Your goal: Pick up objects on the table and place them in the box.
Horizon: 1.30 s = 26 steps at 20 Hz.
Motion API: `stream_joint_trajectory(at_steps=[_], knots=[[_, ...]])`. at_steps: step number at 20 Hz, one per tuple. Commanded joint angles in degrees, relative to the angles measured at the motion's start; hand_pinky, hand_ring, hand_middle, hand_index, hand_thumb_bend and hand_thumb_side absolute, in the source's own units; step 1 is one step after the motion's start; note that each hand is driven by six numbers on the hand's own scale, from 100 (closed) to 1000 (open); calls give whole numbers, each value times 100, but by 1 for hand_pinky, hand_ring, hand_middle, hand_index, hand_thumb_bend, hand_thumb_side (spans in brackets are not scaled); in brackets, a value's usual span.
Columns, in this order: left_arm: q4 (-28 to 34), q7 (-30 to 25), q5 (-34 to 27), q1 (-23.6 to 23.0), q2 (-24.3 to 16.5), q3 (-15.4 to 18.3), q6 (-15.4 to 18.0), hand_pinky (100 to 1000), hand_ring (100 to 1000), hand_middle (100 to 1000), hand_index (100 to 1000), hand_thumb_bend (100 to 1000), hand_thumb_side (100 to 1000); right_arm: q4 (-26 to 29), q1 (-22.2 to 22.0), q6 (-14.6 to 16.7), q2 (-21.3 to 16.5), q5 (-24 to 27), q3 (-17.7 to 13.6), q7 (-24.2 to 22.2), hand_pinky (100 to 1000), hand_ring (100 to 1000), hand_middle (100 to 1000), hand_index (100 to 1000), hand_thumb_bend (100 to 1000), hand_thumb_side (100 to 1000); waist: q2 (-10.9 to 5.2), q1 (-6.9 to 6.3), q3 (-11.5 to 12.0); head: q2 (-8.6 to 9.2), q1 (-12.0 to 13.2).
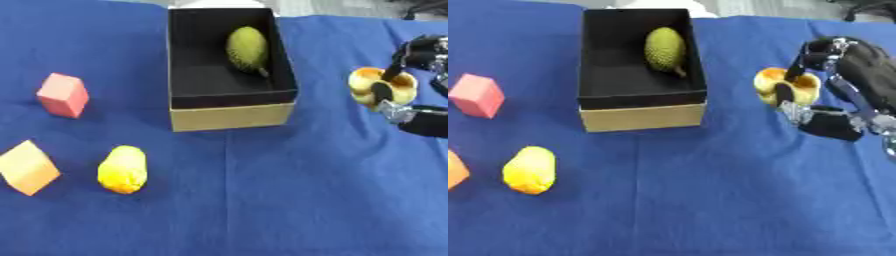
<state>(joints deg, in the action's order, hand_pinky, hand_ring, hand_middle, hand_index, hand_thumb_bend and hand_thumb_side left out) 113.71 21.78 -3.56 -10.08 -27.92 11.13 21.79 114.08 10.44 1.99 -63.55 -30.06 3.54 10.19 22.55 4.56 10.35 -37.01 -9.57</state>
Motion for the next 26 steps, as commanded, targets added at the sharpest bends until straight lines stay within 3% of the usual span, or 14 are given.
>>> stream_joint_trajectory(at_steps=[1, 12, 18, 26], knots=[[89, -10, -9, 4, -235, 10, 41, 856, 706, 621, 839, 100, 645, 52, 283, 129, -303, 287, -52, -72, 715, 682, 481, 548, 100, 320, -136, 2, 31, -40, -58], [89, -129, -69, 208, -443, -88, 109, 855, 706, 621, 839, 100, 644, 52, 1749, 94, -184, 1118, 224, -601, 708, 678, 480, 548, 100, 228, -94, 236, 490, 2, -395], [89, -183, -85, 358, -527, -134, 182, 855, 706, 621, 839, 100, 642, 52, 2233, -121, 25, 1095, 538, -903, 706, 677, 481, 550, 100, 244, 6, 334, 754, 83, -633], [89, -249, -128, 493, -545, -184, 202, 855, 705, 621, 839, 100, 645, 52, 2520, -271, 308, 865, 993, -1282, 708, 680, 488, 557, 100, 259, 102, 393, 908, 162, -737]])
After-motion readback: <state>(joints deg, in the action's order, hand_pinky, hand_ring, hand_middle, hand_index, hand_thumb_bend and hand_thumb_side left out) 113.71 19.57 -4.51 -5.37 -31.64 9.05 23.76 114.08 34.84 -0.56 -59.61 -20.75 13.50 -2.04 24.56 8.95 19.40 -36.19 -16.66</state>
